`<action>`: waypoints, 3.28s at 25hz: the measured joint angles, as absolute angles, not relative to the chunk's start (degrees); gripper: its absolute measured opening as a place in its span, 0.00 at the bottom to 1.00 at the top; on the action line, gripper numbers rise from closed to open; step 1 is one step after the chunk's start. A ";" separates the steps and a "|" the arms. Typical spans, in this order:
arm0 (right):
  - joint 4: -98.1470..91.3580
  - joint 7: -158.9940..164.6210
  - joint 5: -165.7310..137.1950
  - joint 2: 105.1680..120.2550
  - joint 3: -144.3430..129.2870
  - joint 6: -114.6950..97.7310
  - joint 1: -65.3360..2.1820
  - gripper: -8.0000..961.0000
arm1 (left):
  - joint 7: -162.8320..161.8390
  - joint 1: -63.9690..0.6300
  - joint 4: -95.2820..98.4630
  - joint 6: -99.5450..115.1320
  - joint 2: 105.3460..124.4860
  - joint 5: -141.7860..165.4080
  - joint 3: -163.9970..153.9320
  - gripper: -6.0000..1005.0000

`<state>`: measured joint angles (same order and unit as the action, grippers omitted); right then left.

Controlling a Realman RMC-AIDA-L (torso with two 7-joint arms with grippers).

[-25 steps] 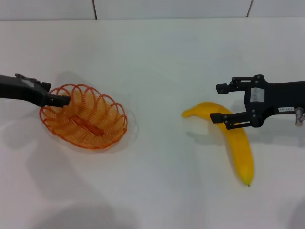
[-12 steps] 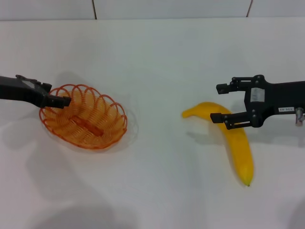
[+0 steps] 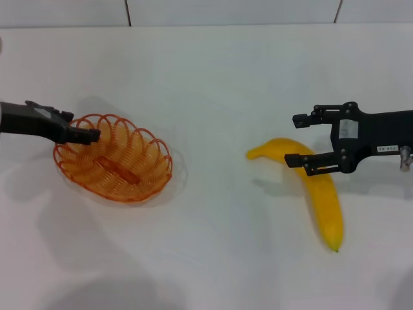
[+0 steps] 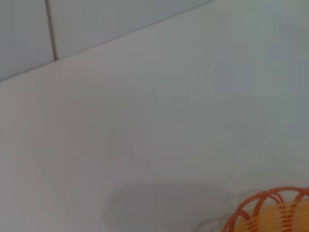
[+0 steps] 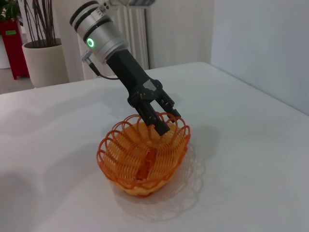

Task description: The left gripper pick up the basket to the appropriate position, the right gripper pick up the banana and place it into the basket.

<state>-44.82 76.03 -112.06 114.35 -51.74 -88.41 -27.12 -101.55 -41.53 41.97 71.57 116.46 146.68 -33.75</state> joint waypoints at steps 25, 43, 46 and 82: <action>-44.73 76.03 -112.24 114.35 -51.59 -87.90 -26.91 0.85 | -100.51 -41.84 39.19 68.62 116.38 145.14 -33.60 0.62; -44.73 76.45 -112.24 114.34 -51.58 -87.89 -26.83 0.84 | -100.93 -41.50 39.60 69.26 116.40 142.71 -33.47 0.09; -44.73 76.61 -112.19 114.35 -51.53 -87.88 -26.89 0.84 | -100.50 -41.08 39.51 69.32 116.41 139.95 -33.57 0.07; -45.02 76.82 -112.08 114.19 -50.04 -88.51 -27.60 0.83 | -94.97 -41.23 26.92 64.24 116.76 128.83 -33.09 0.06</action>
<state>-45.02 76.82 -112.08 114.19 -50.04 -88.51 -27.60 -94.97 -41.23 26.92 64.24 116.76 128.83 -33.09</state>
